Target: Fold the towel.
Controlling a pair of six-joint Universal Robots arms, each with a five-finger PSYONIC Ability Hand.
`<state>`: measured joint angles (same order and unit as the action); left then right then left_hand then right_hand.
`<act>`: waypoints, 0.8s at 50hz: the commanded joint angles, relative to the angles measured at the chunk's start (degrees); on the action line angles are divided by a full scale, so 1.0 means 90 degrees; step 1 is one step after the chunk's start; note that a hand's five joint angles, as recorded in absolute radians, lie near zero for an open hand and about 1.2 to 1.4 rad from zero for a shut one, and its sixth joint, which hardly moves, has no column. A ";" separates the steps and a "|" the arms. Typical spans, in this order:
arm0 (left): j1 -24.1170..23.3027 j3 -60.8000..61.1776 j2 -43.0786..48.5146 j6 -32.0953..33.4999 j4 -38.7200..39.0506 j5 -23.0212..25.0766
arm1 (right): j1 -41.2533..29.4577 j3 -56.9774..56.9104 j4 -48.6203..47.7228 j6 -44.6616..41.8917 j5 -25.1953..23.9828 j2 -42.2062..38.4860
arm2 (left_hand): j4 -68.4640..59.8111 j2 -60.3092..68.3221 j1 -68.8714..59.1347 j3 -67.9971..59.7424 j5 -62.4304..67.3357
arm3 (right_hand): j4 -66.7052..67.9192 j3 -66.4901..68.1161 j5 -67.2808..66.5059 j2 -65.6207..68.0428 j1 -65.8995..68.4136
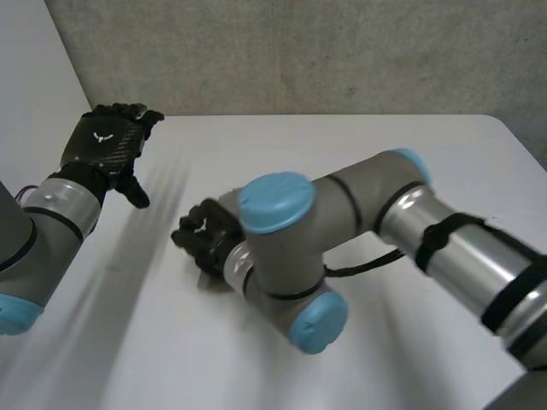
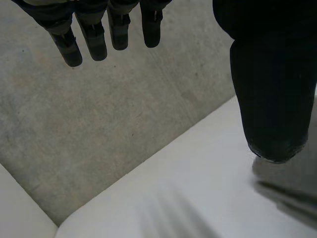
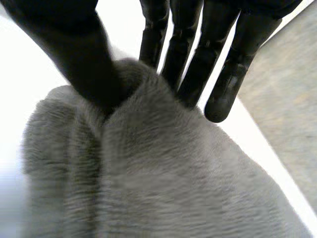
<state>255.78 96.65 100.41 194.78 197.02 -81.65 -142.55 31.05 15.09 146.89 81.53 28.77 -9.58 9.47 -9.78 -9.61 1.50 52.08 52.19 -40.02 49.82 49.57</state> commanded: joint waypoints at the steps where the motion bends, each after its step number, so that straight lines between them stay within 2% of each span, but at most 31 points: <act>1: -0.0051 -0.0153 0.0093 -0.0353 -0.0026 0.0000 | 0.0038 -0.0374 0.0492 0.0534 0.0815 0.0017 | -0.0047 0.0059 -0.0024 -0.0043 -0.0166 | -0.4676 -0.4687 0.4447 -0.4425 -0.4397; 3: -0.0110 -0.0231 0.0152 -0.0382 -0.0036 0.0000 | 0.0146 -0.0257 0.0433 0.0905 0.0903 0.0231 | -0.0047 0.0059 -0.0024 -0.0043 -0.0166 | -0.4676 -0.4687 0.4447 -0.4425 -0.4397; 5: -0.0343 -0.0454 0.0337 -0.0460 -0.0084 -0.0029 | 0.0379 0.0238 0.0346 0.1731 0.0912 0.0737 | -0.0070 0.0083 -0.0048 -0.0067 -0.0143 | -0.4676 -0.4687 0.4447 -0.4425 -0.4397; 6: -0.0344 -0.0455 0.0337 -0.0460 -0.0085 -0.0030 | 0.0380 0.0241 0.0345 0.1735 0.0912 0.0739 | -0.0070 0.0083 -0.0048 -0.0067 -0.0142 | -0.4676 -0.4687 0.4447 -0.4425 -0.4397; 8: -0.0606 -0.0689 0.0541 -0.0625 -0.0230 -0.0195 | 0.0710 0.0901 0.0073 0.2445 0.0922 0.1293 | -0.0089 0.0102 -0.0067 -0.0086 -0.0124 | -0.4676 -0.4687 0.4447 -0.4425 -0.4397; 11: -0.0725 -0.0817 0.0679 -0.0734 -0.0309 -0.0293 | 0.0927 0.1305 -0.0075 0.2751 0.0912 0.1618 | -0.0089 0.0102 -0.0067 -0.0086 -0.0124 | -0.4676 -0.4687 0.4447 -0.4425 -0.4397; 13: -0.0929 -0.1089 0.1039 -0.0996 -0.0475 -0.0420 | 0.1335 0.1976 -0.0298 0.3121 0.0883 0.2056 | -0.0108 0.0120 -0.0085 -0.0105 -0.0105 | -0.4676 -0.4687 0.4447 -0.4425 -0.4397; 15: -0.1056 -0.1216 0.1253 -0.1142 -0.0553 -0.0430 | 0.1482 0.2182 -0.0386 0.3219 0.0844 0.2096 | -0.0145 0.0157 -0.0122 -0.0142 -0.0068 | -0.4676 -0.4687 0.4447 -0.4425 -0.4397; 19: -0.1291 -0.1481 0.1714 -0.1359 -0.0720 -0.0430 | 0.1679 0.2380 -0.0426 0.3278 0.0805 0.2077 | -0.0201 0.0214 -0.0179 -0.0198 -0.0012 | -0.4676 -0.4687 0.4447 -0.4425 -0.4397; 22: -0.1399 -0.1754 0.2212 -0.1427 -0.0837 -0.0430 | 0.1786 0.2350 -0.0426 0.3318 0.0600 0.1853 | -0.0201 0.0214 -0.0179 -0.0198 -0.0012 | -0.4676 -0.4687 0.4447 -0.4425 -0.4397; 24: -0.1428 -0.2017 0.2689 -0.1427 -0.0934 -0.0450 | 0.1845 0.2195 -0.0407 0.3424 0.0250 0.1542 | -0.0201 0.0214 -0.0179 -0.0198 -0.0012 | -0.4676 -0.4687 0.4447 -0.4425 -0.4397; 29: -0.1428 -0.2291 0.3246 -0.1378 -0.1217 -0.0518 | 0.1845 0.1824 -0.0300 0.3532 -0.0025 0.1073 | -0.0201 0.0214 -0.0179 -0.0198 -0.0012 | -0.4676 -0.4687 0.4447 -0.4425 -0.4397; 40: -0.1408 -0.2194 0.3365 -0.1086 -0.1491 -0.0606 | 0.1845 0.1101 0.0393 0.3289 0.0121 0.0446 | -0.0183 0.0195 -0.0160 -0.0180 -0.0030 | -0.4676 -0.4687 0.4447 -0.4425 -0.4397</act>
<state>242.93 76.03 131.35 183.22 183.91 -87.09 -125.91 43.78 15.10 178.05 81.58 34.46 -9.72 9.63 -9.97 -9.74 1.50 14.90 13.86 -3.51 14.16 13.34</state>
